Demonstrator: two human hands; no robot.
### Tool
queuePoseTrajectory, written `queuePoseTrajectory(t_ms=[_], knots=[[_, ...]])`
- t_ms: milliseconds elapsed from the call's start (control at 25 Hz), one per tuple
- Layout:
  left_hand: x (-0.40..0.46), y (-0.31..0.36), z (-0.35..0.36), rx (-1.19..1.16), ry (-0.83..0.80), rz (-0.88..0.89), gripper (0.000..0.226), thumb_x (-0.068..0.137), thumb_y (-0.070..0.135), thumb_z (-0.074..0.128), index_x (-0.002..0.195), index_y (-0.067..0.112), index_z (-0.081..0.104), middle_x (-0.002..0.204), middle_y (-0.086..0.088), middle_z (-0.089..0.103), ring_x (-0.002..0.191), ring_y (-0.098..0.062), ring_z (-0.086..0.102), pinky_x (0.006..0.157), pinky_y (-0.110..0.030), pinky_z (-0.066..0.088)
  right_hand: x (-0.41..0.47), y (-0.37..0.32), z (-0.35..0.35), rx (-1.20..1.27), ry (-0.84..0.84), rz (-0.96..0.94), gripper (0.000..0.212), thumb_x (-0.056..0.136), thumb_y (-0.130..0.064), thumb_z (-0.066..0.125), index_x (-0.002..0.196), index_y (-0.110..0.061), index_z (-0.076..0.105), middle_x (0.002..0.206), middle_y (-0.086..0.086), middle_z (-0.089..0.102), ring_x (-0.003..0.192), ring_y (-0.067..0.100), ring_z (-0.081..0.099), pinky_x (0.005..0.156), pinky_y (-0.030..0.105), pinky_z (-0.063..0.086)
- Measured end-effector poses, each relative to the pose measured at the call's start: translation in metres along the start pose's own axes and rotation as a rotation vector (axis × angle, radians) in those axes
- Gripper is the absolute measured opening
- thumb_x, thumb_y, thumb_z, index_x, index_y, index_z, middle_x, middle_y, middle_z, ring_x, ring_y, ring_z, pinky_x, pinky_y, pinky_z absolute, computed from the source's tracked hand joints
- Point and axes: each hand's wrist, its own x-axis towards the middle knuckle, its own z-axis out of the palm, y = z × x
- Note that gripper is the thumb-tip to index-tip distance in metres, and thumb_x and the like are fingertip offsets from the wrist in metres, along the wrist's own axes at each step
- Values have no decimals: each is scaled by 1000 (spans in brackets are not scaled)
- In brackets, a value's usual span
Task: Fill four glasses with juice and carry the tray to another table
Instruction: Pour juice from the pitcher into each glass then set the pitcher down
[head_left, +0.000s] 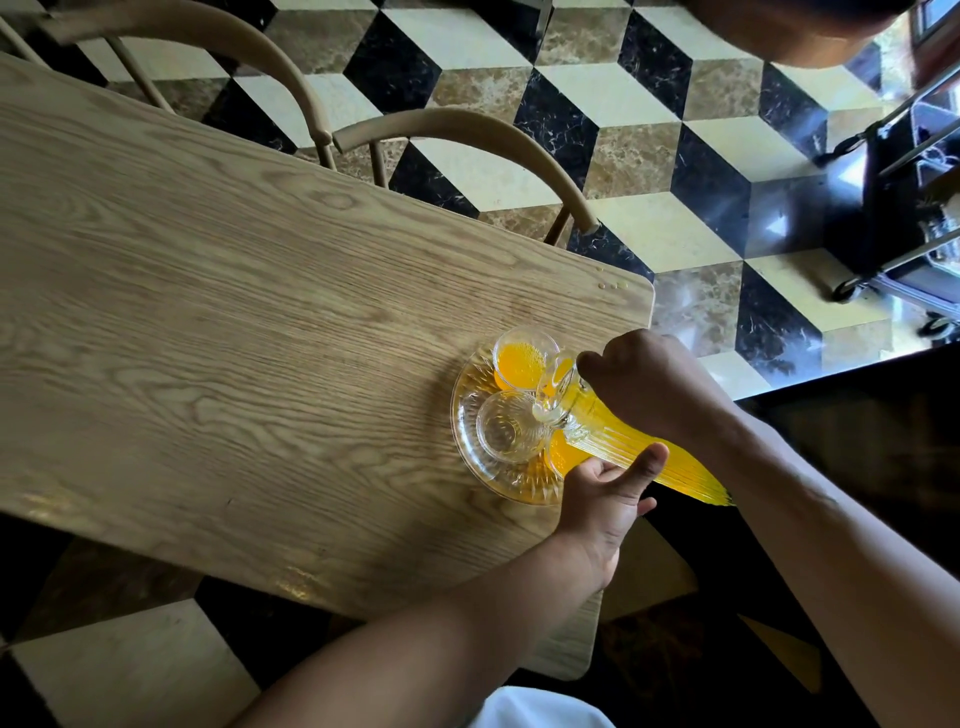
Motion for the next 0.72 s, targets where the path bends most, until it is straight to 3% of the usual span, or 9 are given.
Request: queuePoseTrajectory(t_ms=[240,480,600,720], knots=[[-9,-13,-3,-108,5,-36,91,30,66,99,83,15,47,94,-13,43,91,-22,48,70,-29,59,-11,-4,9,-47,-34,-22,49,96,-43,50,66,-4,55,63,14,56,58,32,48,51,30,35],[-15,-17,-2,-196,-12,-108,85,34,58,102,88,11,56,103,-14,62,98,-22,64,71,-33,60,-14,-4,16,-85,-50,-32,50,95,-44,50,66,-3,54,61,12,54,53,28,42,51,29,37],[-19,-15,-2,-193,-25,-123,78,47,54,100,95,8,59,106,-14,66,105,-25,67,73,-34,60,-15,-5,17,-99,-54,-26,50,95,-43,50,63,-5,50,58,10,49,51,26,40,50,29,36],[-27,-10,-1,-202,-41,-132,55,68,41,95,91,9,57,100,-9,66,108,-27,68,76,-36,62,-16,-7,17,-118,-49,-24,49,94,-42,49,62,-5,47,56,9,46,49,26,37,50,29,36]])
